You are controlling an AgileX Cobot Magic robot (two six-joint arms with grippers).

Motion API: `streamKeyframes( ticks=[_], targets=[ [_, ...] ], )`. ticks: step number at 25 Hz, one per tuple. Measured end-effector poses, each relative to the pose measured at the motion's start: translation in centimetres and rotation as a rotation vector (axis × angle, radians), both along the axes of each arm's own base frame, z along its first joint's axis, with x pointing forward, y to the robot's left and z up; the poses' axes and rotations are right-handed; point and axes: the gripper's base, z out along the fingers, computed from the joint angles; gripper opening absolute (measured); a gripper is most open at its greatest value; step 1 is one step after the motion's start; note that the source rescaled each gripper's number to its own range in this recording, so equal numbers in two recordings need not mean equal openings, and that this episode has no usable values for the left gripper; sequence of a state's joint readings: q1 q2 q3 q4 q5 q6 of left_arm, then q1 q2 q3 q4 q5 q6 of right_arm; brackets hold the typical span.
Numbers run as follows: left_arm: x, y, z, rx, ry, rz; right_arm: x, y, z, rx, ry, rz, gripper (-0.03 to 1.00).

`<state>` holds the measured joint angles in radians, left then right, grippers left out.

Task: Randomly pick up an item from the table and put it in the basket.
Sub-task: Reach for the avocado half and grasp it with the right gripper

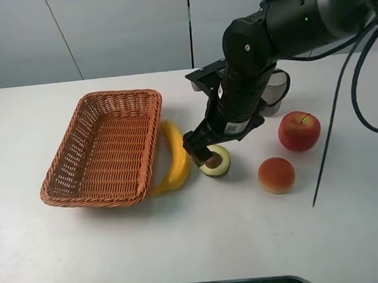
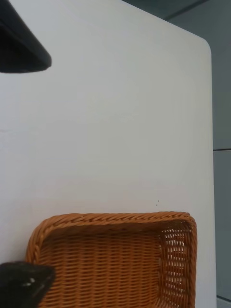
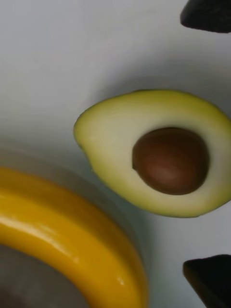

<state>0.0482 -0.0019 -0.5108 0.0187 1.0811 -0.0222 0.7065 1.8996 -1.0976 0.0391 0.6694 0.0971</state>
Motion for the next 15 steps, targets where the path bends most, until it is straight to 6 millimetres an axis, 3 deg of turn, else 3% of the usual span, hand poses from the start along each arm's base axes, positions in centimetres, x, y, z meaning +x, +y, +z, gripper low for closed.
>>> streamKeyframes(
  ticks=[15],
  targets=[
    [0.0, 0.0, 0.0, 0.005, 0.0, -0.003, 1.1, 0.8, -2.7, -0.024, 0.015, -0.025, 1.0]
  ],
)
